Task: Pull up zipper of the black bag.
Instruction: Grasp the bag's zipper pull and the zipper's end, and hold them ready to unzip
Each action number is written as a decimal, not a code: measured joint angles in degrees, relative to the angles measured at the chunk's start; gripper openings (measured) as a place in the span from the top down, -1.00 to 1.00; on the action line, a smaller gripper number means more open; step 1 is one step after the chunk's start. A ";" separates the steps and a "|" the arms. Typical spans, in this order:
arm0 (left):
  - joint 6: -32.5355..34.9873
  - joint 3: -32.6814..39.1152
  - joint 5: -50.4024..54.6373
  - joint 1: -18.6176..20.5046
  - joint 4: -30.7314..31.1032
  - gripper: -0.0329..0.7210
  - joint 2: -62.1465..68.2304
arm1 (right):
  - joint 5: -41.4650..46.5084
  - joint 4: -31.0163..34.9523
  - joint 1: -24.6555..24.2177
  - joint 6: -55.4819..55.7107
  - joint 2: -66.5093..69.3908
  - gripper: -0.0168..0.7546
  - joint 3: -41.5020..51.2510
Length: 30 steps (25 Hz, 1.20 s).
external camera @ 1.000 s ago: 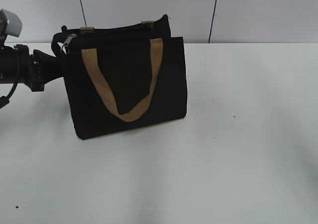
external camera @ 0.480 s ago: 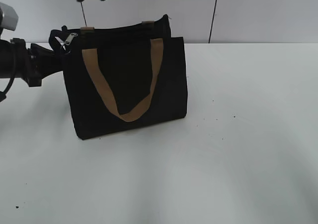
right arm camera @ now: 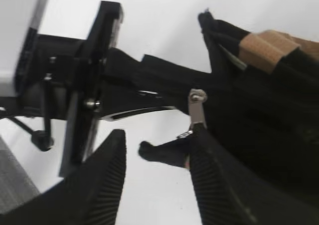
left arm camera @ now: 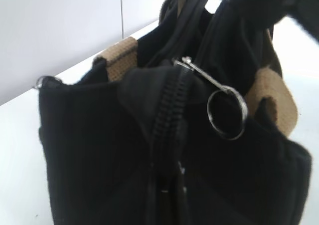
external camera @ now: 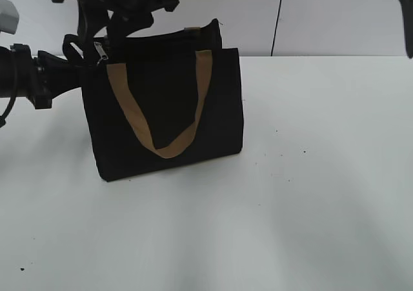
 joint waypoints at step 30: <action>-0.06 0.00 2.46 0.05 0.00 0.85 0.00 | -3.26 -5.50 0.87 -6.08 4.63 0.11 -0.10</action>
